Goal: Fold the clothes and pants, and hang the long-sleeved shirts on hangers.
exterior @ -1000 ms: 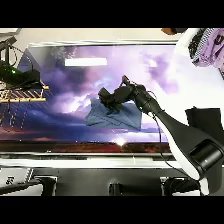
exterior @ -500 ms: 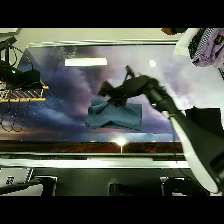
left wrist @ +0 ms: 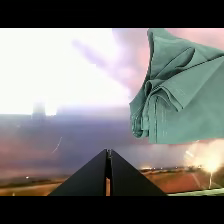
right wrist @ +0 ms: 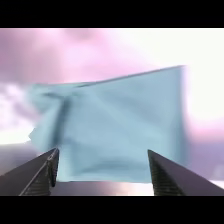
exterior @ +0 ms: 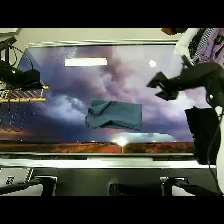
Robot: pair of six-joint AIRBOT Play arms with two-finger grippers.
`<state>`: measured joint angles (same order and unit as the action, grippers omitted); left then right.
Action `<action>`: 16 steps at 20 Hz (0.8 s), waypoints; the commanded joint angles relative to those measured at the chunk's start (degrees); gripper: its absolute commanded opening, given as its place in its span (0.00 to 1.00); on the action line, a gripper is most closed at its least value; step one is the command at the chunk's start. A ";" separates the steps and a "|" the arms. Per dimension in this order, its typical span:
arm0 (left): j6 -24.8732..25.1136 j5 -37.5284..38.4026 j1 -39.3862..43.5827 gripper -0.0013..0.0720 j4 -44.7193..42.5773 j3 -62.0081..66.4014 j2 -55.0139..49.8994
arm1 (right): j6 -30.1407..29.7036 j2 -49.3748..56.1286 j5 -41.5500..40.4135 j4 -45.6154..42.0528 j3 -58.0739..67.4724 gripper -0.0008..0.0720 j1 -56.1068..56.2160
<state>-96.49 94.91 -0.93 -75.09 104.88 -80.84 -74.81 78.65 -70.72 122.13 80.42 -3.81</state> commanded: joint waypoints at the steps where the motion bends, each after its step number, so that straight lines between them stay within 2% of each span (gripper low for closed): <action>1: 0.07 -0.37 -0.04 0.04 -0.02 -0.02 0.04 | -9.16 0.26 0.39 4.07 -9.70 0.89 -7.78; 6: 0.07 -0.94 -0.04 0.04 -0.02 -0.02 0.04 | -19.30 6.78 6.43 14.03 -20.28 0.88 -5.46; 9: 0.04 -2.78 -0.04 0.04 -0.02 -0.02 0.04 | -21.49 11.63 8.55 15.76 -20.41 0.88 -2.29; 13: 0.04 -3.04 -0.04 0.04 -0.02 -0.02 0.02 | -21.90 15.61 10.34 17.20 -20.41 0.82 1.38; 15: 0.04 -3.04 -0.04 0.04 -0.02 -0.02 0.02 | -21.86 16.13 11.43 17.77 -20.41 0.71 2.75; 16: 0.04 -3.04 -0.04 0.04 -0.02 -0.02 0.02 | -21.84 16.11 11.89 18.21 -20.37 0.55 2.99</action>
<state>-96.44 92.18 -0.93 -75.11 104.88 -80.84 -96.01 93.49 -60.82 138.93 60.20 -2.50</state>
